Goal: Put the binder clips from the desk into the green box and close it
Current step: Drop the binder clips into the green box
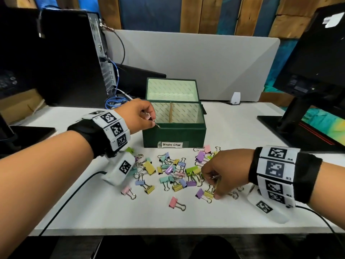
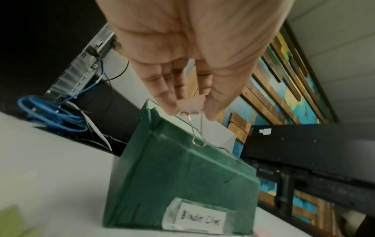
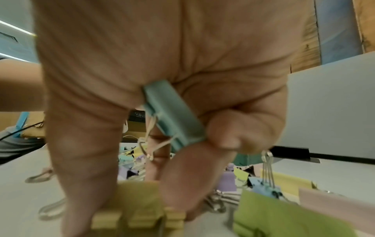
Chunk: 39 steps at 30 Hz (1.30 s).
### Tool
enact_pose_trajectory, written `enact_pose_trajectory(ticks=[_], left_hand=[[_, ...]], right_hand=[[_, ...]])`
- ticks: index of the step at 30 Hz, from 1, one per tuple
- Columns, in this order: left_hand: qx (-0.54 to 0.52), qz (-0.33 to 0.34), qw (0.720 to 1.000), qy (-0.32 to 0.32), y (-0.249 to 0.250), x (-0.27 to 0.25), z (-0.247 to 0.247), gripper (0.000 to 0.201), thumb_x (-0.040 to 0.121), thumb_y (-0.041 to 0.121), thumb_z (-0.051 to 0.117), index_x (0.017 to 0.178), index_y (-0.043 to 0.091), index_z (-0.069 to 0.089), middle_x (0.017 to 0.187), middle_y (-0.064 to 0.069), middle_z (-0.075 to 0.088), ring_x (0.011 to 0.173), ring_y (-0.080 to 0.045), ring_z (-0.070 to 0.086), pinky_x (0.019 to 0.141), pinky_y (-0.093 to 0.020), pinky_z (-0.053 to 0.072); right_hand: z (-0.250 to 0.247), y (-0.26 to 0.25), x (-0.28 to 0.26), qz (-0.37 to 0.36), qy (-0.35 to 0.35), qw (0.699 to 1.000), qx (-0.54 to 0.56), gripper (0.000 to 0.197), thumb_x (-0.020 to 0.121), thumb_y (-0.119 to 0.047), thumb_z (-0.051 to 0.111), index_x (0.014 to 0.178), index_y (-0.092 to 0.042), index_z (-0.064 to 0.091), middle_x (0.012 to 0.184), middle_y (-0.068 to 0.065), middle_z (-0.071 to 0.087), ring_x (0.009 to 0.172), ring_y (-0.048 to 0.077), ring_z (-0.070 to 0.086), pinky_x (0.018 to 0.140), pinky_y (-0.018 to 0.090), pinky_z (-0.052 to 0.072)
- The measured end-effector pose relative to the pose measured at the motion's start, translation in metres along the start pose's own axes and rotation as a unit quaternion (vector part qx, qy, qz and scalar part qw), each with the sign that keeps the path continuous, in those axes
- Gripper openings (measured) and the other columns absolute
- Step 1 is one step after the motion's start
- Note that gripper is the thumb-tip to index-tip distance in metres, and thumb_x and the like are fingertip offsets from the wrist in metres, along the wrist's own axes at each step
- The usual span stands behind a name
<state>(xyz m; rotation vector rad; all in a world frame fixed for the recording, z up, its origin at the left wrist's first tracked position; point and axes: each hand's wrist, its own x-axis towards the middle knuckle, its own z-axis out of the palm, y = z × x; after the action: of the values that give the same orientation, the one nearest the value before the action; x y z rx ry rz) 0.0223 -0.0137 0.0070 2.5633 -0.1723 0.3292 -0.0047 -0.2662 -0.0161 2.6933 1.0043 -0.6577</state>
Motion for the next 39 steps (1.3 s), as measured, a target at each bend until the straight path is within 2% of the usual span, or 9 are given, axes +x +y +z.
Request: enact_pose_trajectory(ticks=[3, 6, 11, 17, 23, 27, 33, 36, 39], left_hand=[[0.003, 0.007, 1.000, 0.015, -0.001, 0.012, 0.006, 0.011, 0.079, 0.022, 0.071, 0.083, 0.022, 0.061, 0.088, 0.005, 0.056, 0.078, -0.013, 0.058, 0.063, -0.016, 0.043], [-0.082, -0.016, 0.996, 0.026, -0.001, 0.022, 0.004, 0.011, 0.080, 0.019, 0.070, 0.079, 0.019, 0.059, 0.073, 0.008, 0.059, 0.065, -0.013, 0.059, 0.062, -0.021, 0.049], [-0.120, -0.028, 0.988, 0.096, -0.002, 0.033, -0.004, 0.014, 0.081, 0.018, 0.069, 0.090, 0.013, 0.060, 0.082, 0.004, 0.063, 0.073, -0.015, 0.062, 0.064, -0.018, 0.047], [-0.020, -0.023, 0.998, -0.059, -0.005, 0.019, -0.001, 0.054, 0.075, 0.029, 0.074, 0.123, 0.031, 0.050, 0.132, 0.003, 0.049, 0.122, -0.014, 0.050, 0.102, -0.035, 0.044], [0.035, 0.000, 0.980, -0.198, -0.001, -0.027, -0.012, 0.021, 0.078, 0.028, 0.071, 0.096, 0.033, 0.061, 0.088, 0.010, 0.064, 0.081, -0.010, 0.063, 0.083, -0.030, 0.053], [0.140, -0.011, 0.950, -0.281, 0.006, -0.046, 0.001, 0.031, 0.078, 0.042, 0.068, 0.106, 0.037, 0.059, 0.093, 0.014, 0.058, 0.089, -0.011, 0.061, 0.083, -0.028, 0.051], [0.216, 0.004, 0.927, -0.306, 0.017, -0.049, 0.017, 0.042, 0.075, 0.046, 0.068, 0.115, 0.037, 0.057, 0.110, 0.009, 0.057, 0.098, -0.012, 0.056, 0.087, -0.027, 0.047], [0.248, 0.006, 0.917, -0.313, 0.018, -0.049, 0.024, 0.044, 0.073, 0.046, 0.070, 0.114, 0.037, 0.058, 0.115, 0.007, 0.055, 0.105, -0.015, 0.055, 0.090, -0.028, 0.047], [0.270, 0.008, 0.911, -0.310, 0.016, -0.049, 0.030, 0.038, 0.074, 0.042, 0.071, 0.109, 0.033, 0.060, 0.109, 0.006, 0.053, 0.105, -0.017, 0.055, 0.089, -0.030, 0.048]], right_hand=[[-0.011, 0.008, 0.003, 0.005, 0.006, 0.997, 0.083, 0.020, 0.075, -0.041, 0.073, 0.081, -0.029, 0.058, 0.077, -0.010, 0.057, 0.065, 0.009, 0.052, 0.064, 0.029, 0.048], [-0.030, 0.018, 0.002, 0.008, 0.030, 0.978, 0.208, 0.020, 0.075, -0.035, 0.075, 0.089, -0.027, 0.063, 0.084, -0.008, 0.065, 0.058, 0.006, 0.058, 0.056, 0.019, 0.048], [-0.064, 0.032, 0.006, 0.006, 0.096, 0.955, 0.281, 0.015, 0.082, -0.031, 0.068, 0.094, -0.024, 0.063, 0.088, -0.007, 0.068, 0.051, 0.004, 0.057, 0.052, 0.017, 0.045], [-0.092, 0.033, 0.031, 0.025, 0.209, 0.917, 0.340, 0.015, 0.084, -0.028, 0.068, 0.095, -0.029, 0.058, 0.087, -0.002, 0.064, 0.058, 0.012, 0.060, 0.054, 0.022, 0.049], [-0.116, 0.015, 0.060, -0.041, 0.287, 0.872, 0.394, 0.025, 0.083, -0.014, 0.069, 0.097, -0.026, 0.053, 0.105, 0.001, 0.062, 0.049, 0.009, 0.058, 0.048, 0.020, 0.049], [-0.122, -0.003, 0.088, -0.045, 0.302, 0.882, 0.359, 0.029, 0.082, -0.009, 0.069, 0.101, -0.021, 0.052, 0.114, 0.003, 0.058, 0.055, 0.013, 0.058, 0.051, 0.023, 0.051], [-0.121, -0.005, 0.106, 0.039, 0.255, 0.878, 0.402, 0.036, 0.077, -0.019, 0.076, 0.105, -0.016, 0.054, 0.078, 0.000, 0.059, 0.060, 0.013, 0.059, 0.059, 0.019, 0.053], [-0.119, 0.001, 0.102, 0.044, 0.261, 0.885, 0.383, 0.044, 0.076, -0.029, 0.076, 0.113, -0.022, 0.055, 0.095, -0.001, 0.061, 0.079, 0.013, 0.061, 0.066, 0.020, 0.049], [-0.116, 0.008, 0.095, 0.037, 0.271, 0.888, 0.369, 0.044, 0.077, -0.028, 0.075, 0.117, -0.029, 0.056, 0.123, 0.001, 0.059, 0.102, 0.016, 0.060, 0.091, 0.029, 0.048]])
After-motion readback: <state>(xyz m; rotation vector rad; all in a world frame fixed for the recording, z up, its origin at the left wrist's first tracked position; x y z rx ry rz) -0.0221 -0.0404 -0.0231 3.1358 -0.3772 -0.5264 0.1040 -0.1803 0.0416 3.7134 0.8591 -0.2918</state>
